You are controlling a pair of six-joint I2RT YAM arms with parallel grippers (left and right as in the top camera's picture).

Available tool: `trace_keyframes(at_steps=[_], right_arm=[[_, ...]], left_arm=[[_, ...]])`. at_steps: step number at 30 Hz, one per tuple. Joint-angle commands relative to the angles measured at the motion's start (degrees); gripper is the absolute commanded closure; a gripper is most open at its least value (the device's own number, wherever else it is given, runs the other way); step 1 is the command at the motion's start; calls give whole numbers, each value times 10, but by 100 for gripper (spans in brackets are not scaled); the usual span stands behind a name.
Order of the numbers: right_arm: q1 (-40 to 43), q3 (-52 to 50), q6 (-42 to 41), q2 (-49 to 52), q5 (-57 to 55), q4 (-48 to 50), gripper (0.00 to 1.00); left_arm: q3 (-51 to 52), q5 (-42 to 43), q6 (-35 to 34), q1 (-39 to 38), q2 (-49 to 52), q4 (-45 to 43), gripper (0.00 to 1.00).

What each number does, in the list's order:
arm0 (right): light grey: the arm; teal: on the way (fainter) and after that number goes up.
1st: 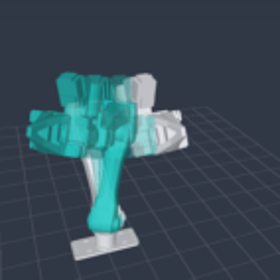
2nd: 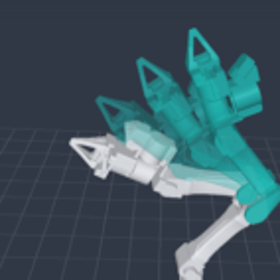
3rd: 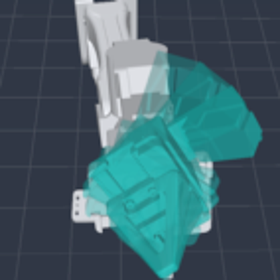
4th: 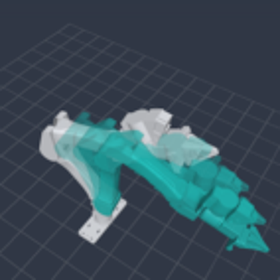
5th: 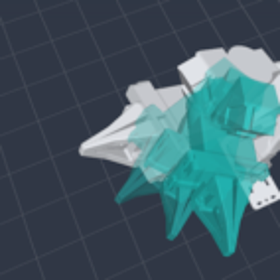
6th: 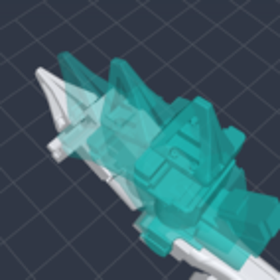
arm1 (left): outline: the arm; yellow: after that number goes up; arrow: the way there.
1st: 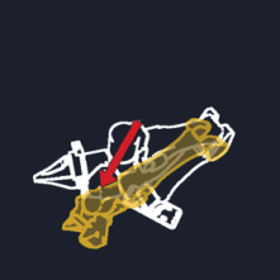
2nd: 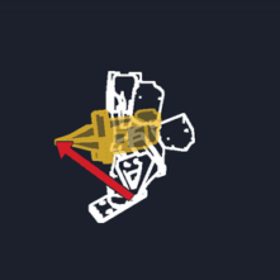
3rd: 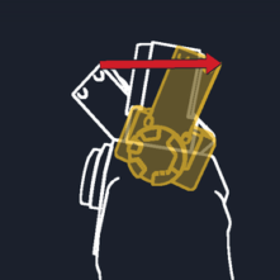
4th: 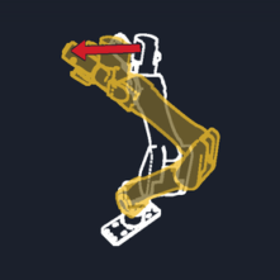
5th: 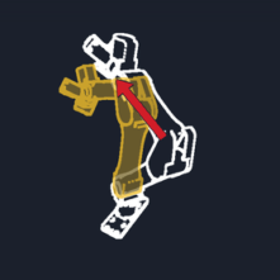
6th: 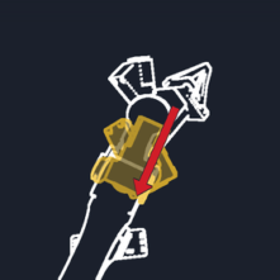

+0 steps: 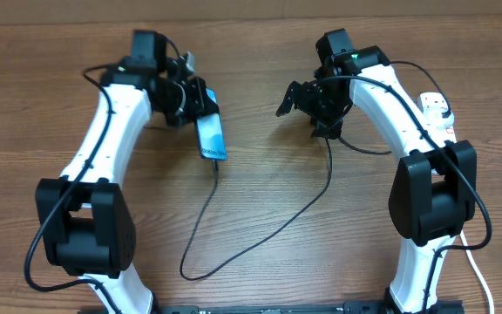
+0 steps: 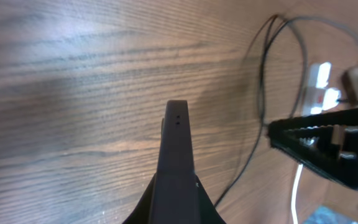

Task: Plug charger to phone and switch on socket
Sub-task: 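Lower the cabled phone with the left gripper toward the table center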

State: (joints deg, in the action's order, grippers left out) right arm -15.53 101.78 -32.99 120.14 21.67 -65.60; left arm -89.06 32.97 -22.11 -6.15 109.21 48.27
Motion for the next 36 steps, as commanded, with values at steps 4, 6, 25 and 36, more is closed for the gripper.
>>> trace_keyframes(at_steps=[4, 6, 25, 36], right_arm=[[-1, 5, 3, -50, 9, 3, 4], [-1, 5, 3, -52, 9, 5, 4], [-2, 5, 20, -52, 9, 9, 4], [-2, 5, 20, -52, 9, 10, 4]], left_arm=[[76, 8, -55, -21, -7, -56, 96], [90, 8, -67, -27, -7, -66, 96], [189, -5, -155, -85, -7, -206, 96], [190, -56, -156, -98, 5, -211, 96]])
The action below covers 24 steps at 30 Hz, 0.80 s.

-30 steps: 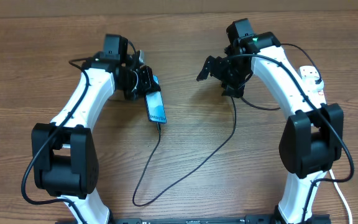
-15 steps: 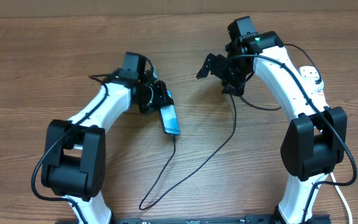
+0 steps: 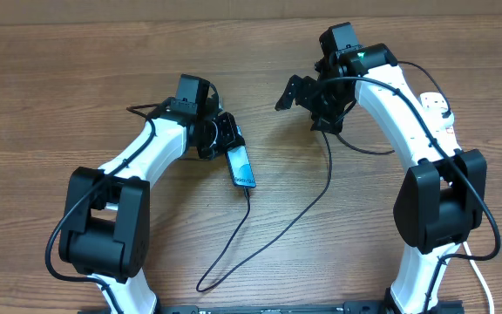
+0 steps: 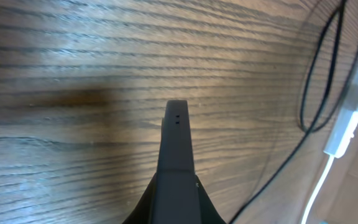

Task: Plug charger to phone and switch on socket
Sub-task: 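Lower the cabled phone with the left gripper toward the table center, then lay the phone flat on the table and open the left gripper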

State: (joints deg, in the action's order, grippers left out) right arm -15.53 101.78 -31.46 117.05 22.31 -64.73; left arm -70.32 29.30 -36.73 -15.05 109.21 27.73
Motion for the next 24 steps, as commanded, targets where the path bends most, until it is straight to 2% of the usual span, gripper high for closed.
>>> trace_keyframes(at_steps=[1, 16, 24], right_arm=[[-2, 5, 5, -21, 2, 2, 4], [-2, 5, 5, -21, 2, 12, 3], [-2, 5, 5, -21, 2, 12, 3]], left_arm=[[2, -18, -10, -10, 7, -8, 96], [2, -3, -5, -13, 73, -25, 96], [2, -3, 64, -13, 73, -27, 96]])
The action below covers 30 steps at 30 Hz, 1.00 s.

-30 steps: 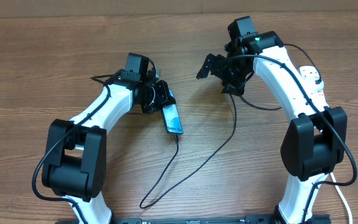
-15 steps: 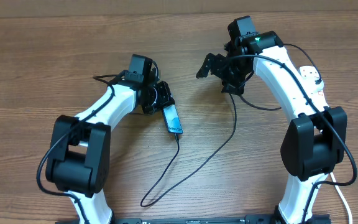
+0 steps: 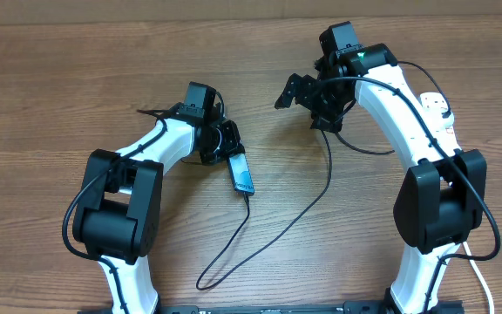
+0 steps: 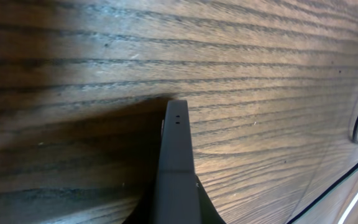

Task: Plug charger to phone and switch on socket
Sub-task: 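Lay the phone flat on the table and open the left gripper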

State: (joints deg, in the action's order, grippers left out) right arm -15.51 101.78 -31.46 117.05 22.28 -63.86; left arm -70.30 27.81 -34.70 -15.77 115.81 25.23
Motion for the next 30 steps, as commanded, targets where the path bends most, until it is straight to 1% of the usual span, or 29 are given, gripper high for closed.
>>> trace_keyframes(at_steps=[1, 7, 14, 19, 21, 24, 25, 27, 30], right_arm=[[-2, 5, 5, -21, 3, 3, 3], [-2, 5, 5, -21, 3, 3, 3], [-2, 5, 5, -21, 3, 3, 3], [-2, 5, 5, -21, 3, 3, 3], [-2, 5, 5, -21, 3, 3, 3], [-2, 5, 5, -21, 3, 3, 3], [-2, 5, 5, -21, 3, 3, 3], [-2, 5, 5, -21, 3, 3, 3], [-2, 5, 5, -21, 3, 3, 3]], left_arm=[[2, 12, 50, -5, 7, -3, 96], [2, 12, 89, -6, 7, -6, 96], [2, 1, 90, -8, 7, -32, 96], [2, 1, 90, -8, 7, -31, 95], [2, 1, 90, -8, 7, -30, 88], [2, 1, 90, -8, 7, -30, 83], [2, 1, 89, -8, 7, -30, 80], [2, 1, 89, -8, 7, -29, 78], [2, 1, 89, -8, 7, -28, 78]])
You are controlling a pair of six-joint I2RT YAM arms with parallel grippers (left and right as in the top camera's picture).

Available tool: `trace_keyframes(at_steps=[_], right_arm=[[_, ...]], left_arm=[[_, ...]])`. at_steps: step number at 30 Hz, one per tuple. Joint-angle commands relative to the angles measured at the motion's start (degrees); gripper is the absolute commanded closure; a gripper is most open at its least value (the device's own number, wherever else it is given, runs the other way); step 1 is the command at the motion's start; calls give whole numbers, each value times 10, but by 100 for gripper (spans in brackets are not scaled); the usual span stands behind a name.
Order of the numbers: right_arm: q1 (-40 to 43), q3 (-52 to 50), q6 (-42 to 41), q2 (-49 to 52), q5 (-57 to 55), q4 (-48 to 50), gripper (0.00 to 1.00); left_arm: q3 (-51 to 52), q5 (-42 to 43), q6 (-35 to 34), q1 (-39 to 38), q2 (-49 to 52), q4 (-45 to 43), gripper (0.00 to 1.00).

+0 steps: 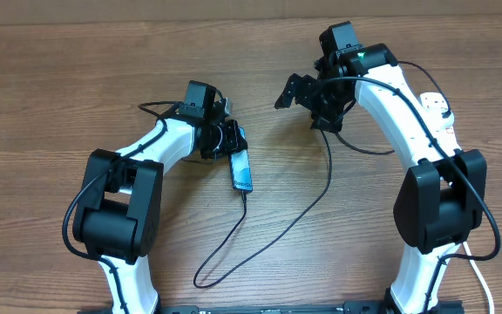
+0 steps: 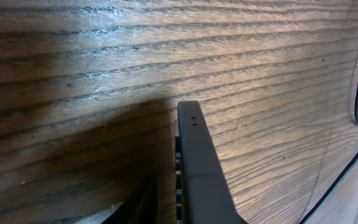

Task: Plug charger to phone and switch on socket
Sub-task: 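Lay the phone flat on the table and open the left gripper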

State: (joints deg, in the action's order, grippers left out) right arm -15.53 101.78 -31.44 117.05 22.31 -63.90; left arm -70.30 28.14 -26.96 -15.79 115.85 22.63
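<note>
The phone (image 1: 242,168) rests on the wooden table (image 1: 50,96) with the black charger cable (image 1: 273,231) plugged into its near end. My left gripper (image 1: 231,144) is at the phone's far end. The left wrist view shows the phone's dark edge (image 2: 197,162) with a gap between it and my left finger (image 2: 143,200), so the jaws stand open. My right gripper (image 1: 290,92) hangs open above the table, farther back and to the right, holding nothing. The white socket strip (image 1: 438,112) lies at the far right.
The cable loops toward the table's front (image 1: 200,279), runs back up under my right wrist and curves off toward the socket strip. A white lead (image 1: 478,279) trails along the right edge.
My left gripper has opened: the phone's edge now sits to the right of centre in the wrist view, with a gap beside one finger. The phone has turned slightly on the table. The right arm is unchanged.
My left gripper held the plugged-in phone above the table at back left. It was then farther right and nearer the front, then low over the wood with its shadow close. Now the phone is on the table and the jaws are apart. The right gripper stayed open throughout.
</note>
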Motion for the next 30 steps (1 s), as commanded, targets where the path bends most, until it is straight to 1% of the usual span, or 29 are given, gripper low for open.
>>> trace_keyframes(at_steps=[1, 7, 11, 17, 26, 30], right_arm=[[-2, 5, 5, -21, 3, 3, 3], [-2, 5, 5, -21, 3, 3, 3], [-2, 5, 5, -21, 3, 3, 3], [-2, 5, 5, -21, 3, 3, 3], [-2, 5, 5, -21, 3, 3, 3], [-2, 5, 5, -21, 3, 3, 3]], left_arm=[[2, -2, 12, -7, 7, -1, 77], [2, -2, 12, -7, 7, 0, 75], [2, -2, 12, -7, 7, 0, 70], [2, -2, 12, -8, 7, 7, 67], [2, -2, 12, -7, 7, 11, 68], [2, -2, 12, -7, 7, 11, 70]])
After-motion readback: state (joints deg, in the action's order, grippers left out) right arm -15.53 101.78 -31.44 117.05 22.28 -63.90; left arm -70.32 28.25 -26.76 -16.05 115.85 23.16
